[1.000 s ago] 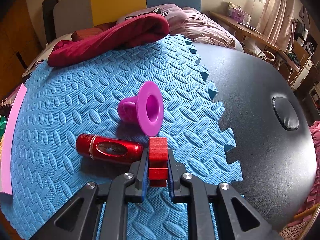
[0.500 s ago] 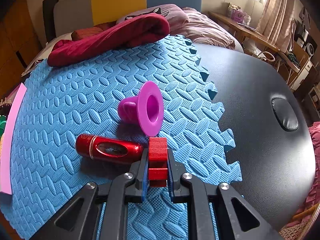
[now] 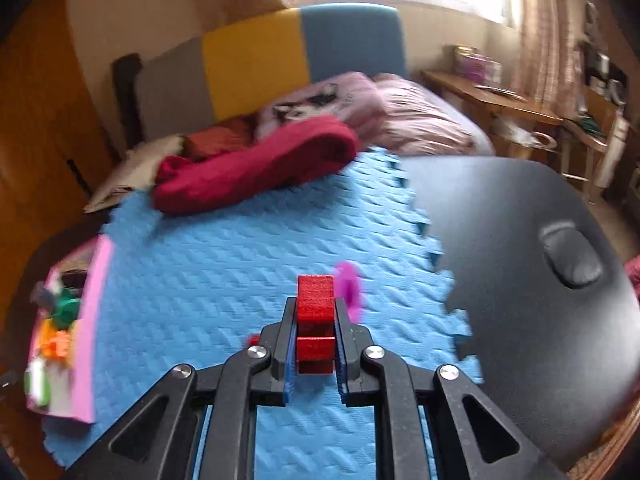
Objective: Organize rigid objects
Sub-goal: 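Lower the plug device into the tray and open the left gripper, then carry the red block piece into the tray and open the right gripper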
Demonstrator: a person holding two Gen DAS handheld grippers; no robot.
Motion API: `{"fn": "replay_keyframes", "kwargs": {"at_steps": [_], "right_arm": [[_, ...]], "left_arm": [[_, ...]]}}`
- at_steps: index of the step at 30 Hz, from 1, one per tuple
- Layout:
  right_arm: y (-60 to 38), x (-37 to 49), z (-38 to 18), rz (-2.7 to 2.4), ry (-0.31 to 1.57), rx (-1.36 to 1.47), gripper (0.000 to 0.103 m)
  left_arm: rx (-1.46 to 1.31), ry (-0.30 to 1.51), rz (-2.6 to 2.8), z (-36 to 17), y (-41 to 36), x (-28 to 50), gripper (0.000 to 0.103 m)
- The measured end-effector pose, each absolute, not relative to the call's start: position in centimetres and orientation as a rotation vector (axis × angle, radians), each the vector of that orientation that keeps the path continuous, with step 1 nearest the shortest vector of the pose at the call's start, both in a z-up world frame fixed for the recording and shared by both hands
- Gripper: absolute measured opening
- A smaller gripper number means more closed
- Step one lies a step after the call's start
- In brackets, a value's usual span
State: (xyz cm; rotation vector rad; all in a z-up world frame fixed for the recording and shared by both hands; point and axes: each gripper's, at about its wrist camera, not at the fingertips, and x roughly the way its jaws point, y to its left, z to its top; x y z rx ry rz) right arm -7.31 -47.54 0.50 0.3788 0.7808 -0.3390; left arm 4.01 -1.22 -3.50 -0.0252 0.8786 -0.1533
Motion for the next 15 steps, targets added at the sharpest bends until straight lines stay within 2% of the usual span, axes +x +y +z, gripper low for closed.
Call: {"fn": "replay_keyframes", "kwargs": {"at_steps": [6, 15], "right_arm": [[-37.5, -3.1, 1.4, 0.033, 0.796, 0.322, 0.014], [-22.0, 3.1, -0.8, 0.407, 0.898, 0.19, 0.014]], "left_arm": [[-0.03, 0.873, -0.134, -3.4, -0.5, 4.1, 0.062], [-0.036, 0.868, -0.102, -3.4, 0.8, 4.0, 0.062]]}}
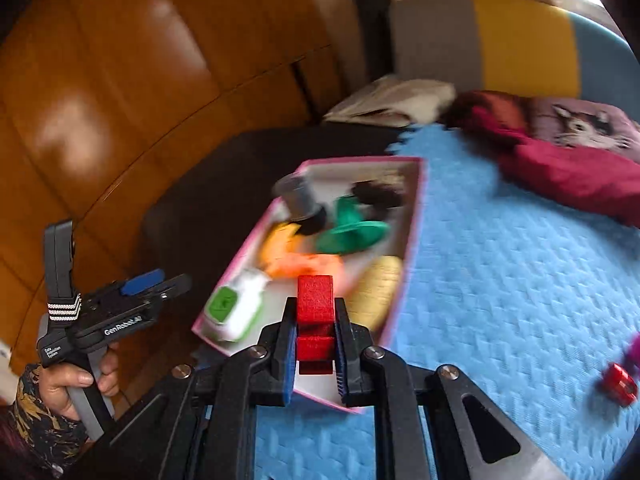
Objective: Organize rigid objects
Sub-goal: 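Carry the red block piece into the tray and open the right gripper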
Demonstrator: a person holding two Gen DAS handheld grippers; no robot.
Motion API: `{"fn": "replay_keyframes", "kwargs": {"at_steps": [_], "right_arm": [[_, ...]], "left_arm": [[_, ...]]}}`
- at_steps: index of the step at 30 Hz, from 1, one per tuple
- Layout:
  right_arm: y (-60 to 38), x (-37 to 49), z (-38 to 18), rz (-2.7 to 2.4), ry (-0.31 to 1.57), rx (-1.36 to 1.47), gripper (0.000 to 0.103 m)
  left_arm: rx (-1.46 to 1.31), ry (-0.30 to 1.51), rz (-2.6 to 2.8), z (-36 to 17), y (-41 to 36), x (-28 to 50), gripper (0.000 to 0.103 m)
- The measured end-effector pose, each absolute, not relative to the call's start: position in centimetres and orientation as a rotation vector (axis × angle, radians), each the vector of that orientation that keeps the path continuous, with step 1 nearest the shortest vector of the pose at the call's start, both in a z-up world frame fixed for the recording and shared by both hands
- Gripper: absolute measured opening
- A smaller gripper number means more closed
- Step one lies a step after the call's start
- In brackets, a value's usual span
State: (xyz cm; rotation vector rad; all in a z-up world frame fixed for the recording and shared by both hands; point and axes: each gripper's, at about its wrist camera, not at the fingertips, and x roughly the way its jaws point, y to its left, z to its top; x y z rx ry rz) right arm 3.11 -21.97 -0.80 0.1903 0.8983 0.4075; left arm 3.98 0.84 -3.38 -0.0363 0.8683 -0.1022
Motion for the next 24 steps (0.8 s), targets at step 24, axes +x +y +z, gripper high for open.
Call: {"fn": "replay_keyframes", "kwargs": {"at_steps": [24], "right_arm": [[-17.1, 6.9, -7.8, 0.352, 0.992, 0.125, 0.026]], "left_arm": [[-0.031, 0.883, -0.075, -4.2, 2.0, 3.8, 0.063]]}}
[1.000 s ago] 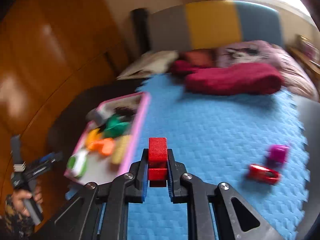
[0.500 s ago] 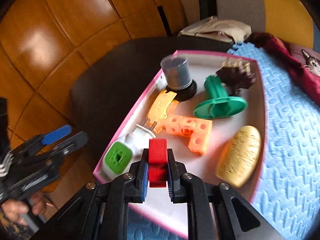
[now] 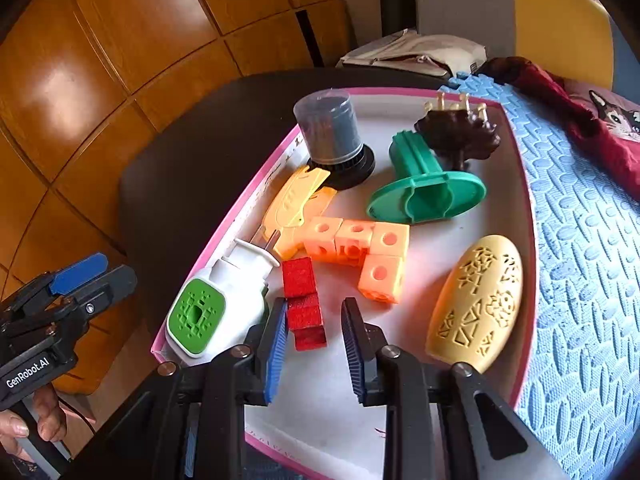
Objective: Organize rigid objects
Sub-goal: 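Carry the red block piece into the tray and open the right gripper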
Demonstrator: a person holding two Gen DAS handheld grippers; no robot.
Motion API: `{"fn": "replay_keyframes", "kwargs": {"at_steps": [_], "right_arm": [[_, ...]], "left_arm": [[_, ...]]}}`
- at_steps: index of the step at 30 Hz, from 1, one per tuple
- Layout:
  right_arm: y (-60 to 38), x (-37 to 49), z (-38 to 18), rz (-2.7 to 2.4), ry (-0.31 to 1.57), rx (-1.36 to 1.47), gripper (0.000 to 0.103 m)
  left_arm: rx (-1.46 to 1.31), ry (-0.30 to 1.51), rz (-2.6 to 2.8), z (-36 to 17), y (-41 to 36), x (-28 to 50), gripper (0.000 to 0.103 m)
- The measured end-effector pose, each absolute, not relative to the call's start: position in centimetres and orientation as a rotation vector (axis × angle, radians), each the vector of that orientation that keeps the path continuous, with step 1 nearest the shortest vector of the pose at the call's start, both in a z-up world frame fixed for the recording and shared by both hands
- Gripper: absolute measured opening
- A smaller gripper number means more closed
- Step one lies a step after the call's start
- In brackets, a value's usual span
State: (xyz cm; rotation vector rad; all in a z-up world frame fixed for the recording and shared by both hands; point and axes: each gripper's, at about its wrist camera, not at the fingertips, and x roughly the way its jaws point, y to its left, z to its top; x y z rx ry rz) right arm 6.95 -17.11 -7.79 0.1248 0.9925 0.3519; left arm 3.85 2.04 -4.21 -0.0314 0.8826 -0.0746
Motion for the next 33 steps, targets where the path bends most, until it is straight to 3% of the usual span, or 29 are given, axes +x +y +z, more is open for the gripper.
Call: {"fn": "replay_keyframes", "kwargs": {"at_steps": [14, 18, 33], "right_arm": [[-17.4, 5.4, -5.5, 0.3, 0.926, 0.119, 0.027], [-18.5, 4.8, -4.9, 0.255, 0.891, 0.153, 0.033], [-20.3, 3.5, -4.1, 0.192, 0.854, 0.173, 0.037]], "left_arm": [[-0.01, 0.868, -0.099, -3.5, 1.3, 3.2, 0.064], [0.0, 0.86, -0.108, -3.2, 1.0, 2.9, 0.064], [0.029, 0.857, -0.136, -3.1, -0.3, 2.6, 0.064]]}}
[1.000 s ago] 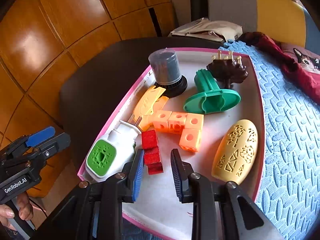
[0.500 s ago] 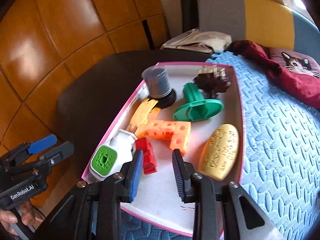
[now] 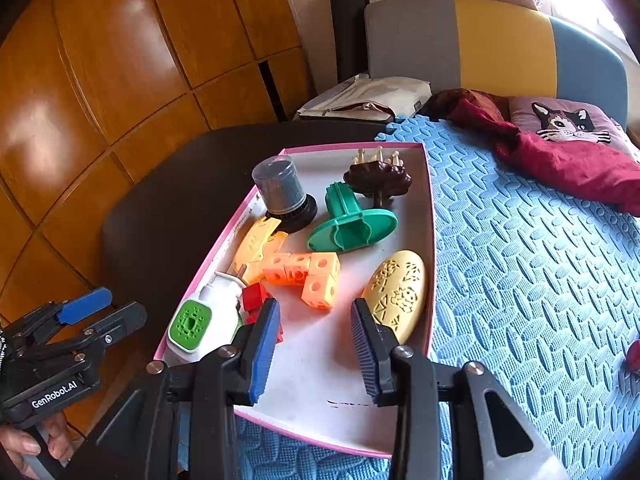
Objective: Organize rigid objects
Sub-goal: 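Carry the red block piece into the tray and open the right gripper, then move both tools back toward the remaining toys on the mat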
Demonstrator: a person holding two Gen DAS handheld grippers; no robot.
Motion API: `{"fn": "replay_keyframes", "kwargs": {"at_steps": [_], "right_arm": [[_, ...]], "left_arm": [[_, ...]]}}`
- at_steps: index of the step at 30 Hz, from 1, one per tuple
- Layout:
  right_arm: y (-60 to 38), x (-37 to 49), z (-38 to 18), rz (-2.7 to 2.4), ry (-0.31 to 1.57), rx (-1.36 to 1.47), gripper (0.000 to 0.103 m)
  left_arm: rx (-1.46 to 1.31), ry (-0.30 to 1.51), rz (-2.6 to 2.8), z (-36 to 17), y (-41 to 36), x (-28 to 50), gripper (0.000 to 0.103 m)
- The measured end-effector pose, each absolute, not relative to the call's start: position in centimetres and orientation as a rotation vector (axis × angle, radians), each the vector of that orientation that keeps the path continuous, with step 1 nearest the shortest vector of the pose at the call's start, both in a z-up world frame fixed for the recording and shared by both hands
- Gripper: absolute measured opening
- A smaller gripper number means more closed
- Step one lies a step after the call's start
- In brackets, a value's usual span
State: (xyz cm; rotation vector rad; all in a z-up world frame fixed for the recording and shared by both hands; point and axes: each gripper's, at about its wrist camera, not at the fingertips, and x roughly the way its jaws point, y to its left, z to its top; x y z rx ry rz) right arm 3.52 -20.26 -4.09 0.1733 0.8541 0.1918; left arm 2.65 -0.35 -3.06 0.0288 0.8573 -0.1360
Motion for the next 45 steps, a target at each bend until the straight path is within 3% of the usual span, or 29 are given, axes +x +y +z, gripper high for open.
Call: {"fn": "replay_keyframes", "kwargs": {"at_steps": [22, 31, 37, 45], "right_arm": [[-22.3, 1.7, -4.3, 0.096, 0.82, 0.167, 0.037], [-22.9, 1.6, -4.9, 0.095, 0.828, 0.196, 0.037], [-23.4, 1.3, -5.1, 0.083, 0.827, 0.204, 0.037], [-23.7, 1.2, -5.4, 0.079, 0.832, 0.212, 0.037]], "left_arm": [[0.072, 0.856, -0.216, -3.3, -3.3, 2.5, 0.064], [0.179, 0.834, -0.255, -4.1, -5.6, 2.4, 0.071], [0.24, 0.887, -0.253, -6.3, -6.8, 3.7, 0.052], [0.233, 0.862, -0.24, -6.5, -6.9, 3.9, 0.053]]}}
